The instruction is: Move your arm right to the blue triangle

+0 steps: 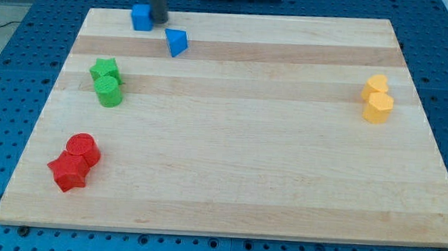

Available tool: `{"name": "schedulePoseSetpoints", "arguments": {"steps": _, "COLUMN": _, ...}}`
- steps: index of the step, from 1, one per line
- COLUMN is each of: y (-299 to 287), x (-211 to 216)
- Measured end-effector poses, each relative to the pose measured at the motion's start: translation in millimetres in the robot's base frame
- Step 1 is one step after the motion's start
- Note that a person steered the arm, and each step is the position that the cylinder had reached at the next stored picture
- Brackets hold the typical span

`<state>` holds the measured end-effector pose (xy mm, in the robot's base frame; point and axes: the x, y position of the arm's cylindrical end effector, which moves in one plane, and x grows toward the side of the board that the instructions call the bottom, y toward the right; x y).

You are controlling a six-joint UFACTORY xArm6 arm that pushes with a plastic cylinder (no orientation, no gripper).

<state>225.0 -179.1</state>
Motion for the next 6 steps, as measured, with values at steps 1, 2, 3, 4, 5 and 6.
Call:
{"name": "schedulePoseSetpoints", "arguments": {"steps": 1, "y": -28, "x": 11}}
{"name": "schedulePoseSetpoints", "arguments": {"steps": 2, "y": -26, "x": 9}}
{"name": "schedulePoseSetpoints", "arguments": {"steps": 3, "y": -18, "x": -2}}
{"name": "schedulePoseSetpoints", "arguments": {"steps": 4, "y": 44, "x": -1}}
{"name": "schedulePoseSetpoints", "arguments": {"steps": 5, "y": 142, "x": 27}}
{"name": "schedulePoseSetpoints", "arguments": {"steps": 6, "y": 179, "x": 67}}
